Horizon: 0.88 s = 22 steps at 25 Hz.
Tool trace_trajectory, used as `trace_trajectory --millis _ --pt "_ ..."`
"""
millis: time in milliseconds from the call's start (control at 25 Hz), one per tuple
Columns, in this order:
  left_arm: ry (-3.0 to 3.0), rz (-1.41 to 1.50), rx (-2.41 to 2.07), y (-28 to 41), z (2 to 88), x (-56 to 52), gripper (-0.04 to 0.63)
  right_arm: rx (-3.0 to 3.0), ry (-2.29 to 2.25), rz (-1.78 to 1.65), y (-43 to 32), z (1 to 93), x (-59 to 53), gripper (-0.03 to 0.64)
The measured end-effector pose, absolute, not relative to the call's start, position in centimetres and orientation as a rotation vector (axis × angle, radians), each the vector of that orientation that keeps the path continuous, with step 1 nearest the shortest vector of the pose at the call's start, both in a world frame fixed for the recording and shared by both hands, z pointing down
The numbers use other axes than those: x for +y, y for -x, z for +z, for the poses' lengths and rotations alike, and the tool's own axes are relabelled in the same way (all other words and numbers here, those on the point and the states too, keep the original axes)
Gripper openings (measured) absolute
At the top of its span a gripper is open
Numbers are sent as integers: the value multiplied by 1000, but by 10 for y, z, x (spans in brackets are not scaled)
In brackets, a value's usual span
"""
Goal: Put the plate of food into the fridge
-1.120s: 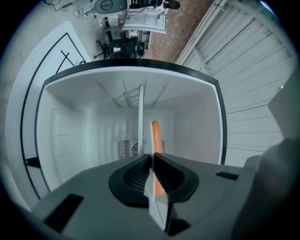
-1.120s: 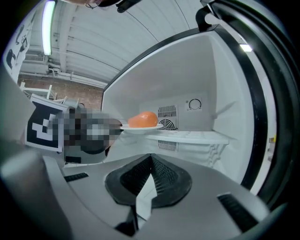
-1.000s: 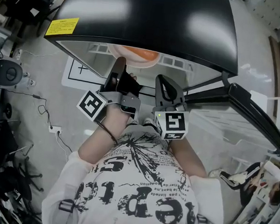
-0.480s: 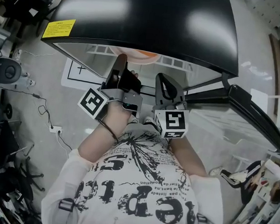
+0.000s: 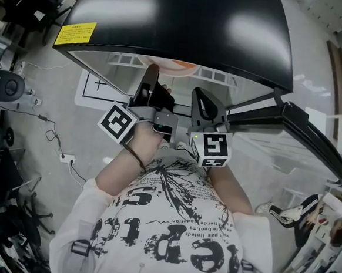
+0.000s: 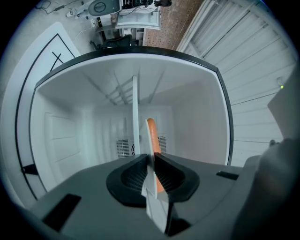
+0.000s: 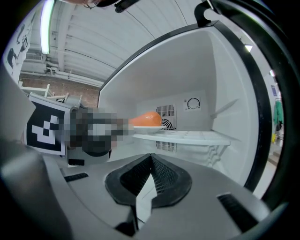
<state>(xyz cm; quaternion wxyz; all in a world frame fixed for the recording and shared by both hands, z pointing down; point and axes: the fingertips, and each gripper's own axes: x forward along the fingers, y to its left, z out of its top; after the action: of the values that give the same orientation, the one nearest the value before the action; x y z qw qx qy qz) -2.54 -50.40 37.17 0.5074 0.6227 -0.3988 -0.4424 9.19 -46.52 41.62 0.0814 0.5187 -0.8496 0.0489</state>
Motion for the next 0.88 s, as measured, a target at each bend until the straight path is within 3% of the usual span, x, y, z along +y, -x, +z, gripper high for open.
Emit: trace_trajectory --millis 240,360,520,880 --pt "-1559 -1040 -983 26 368 -502 41 -2533 -1545 116 -88 416 -462 2" --pt "-1626 -1039 -977 22 360 -500 135 -2524 -1549 94 -89 417 -461 2" --pt "-1636 -1040 -977 24 360 -496 197 -2521 -1564 107 -91 418 -458 2" --pt "-1699 -978 -1026 35 371 -479 198 -2522 -1591 57 -86 408 -452 2"
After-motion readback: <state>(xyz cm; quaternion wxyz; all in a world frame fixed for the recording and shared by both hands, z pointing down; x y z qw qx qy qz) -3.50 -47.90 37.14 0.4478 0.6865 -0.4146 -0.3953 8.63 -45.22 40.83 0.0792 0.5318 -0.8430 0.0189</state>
